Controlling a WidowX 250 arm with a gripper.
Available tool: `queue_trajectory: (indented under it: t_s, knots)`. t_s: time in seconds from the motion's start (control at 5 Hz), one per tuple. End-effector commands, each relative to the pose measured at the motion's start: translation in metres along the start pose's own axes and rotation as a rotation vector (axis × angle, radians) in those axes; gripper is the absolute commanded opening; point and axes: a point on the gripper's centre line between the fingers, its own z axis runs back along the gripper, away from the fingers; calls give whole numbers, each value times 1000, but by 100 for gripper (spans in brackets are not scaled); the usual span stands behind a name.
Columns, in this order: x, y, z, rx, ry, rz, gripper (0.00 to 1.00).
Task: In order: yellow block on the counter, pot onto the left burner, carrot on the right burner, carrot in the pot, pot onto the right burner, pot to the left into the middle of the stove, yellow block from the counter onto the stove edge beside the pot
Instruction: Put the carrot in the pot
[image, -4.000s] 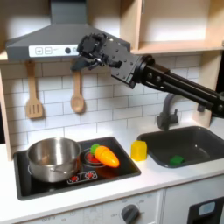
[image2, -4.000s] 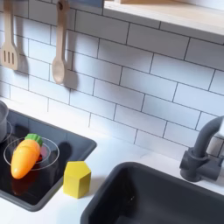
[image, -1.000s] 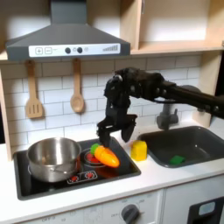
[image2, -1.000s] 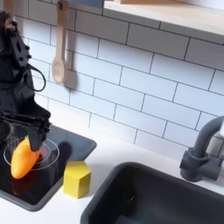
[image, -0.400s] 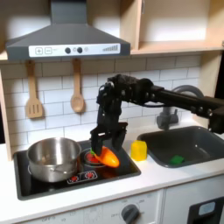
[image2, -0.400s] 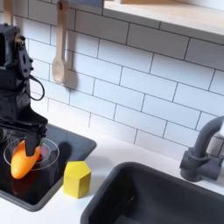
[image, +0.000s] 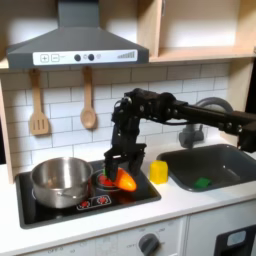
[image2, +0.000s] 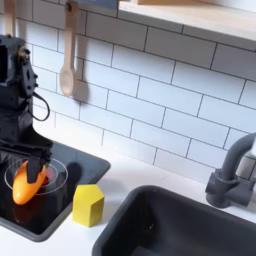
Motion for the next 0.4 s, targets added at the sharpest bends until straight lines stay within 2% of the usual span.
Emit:
queue_trajectory:
  t_s: [0.0,0.2]
  knots:
    - [-3,-3,-14,5,39,4,100]
    - [-1,-3,-18,16,47,11,100]
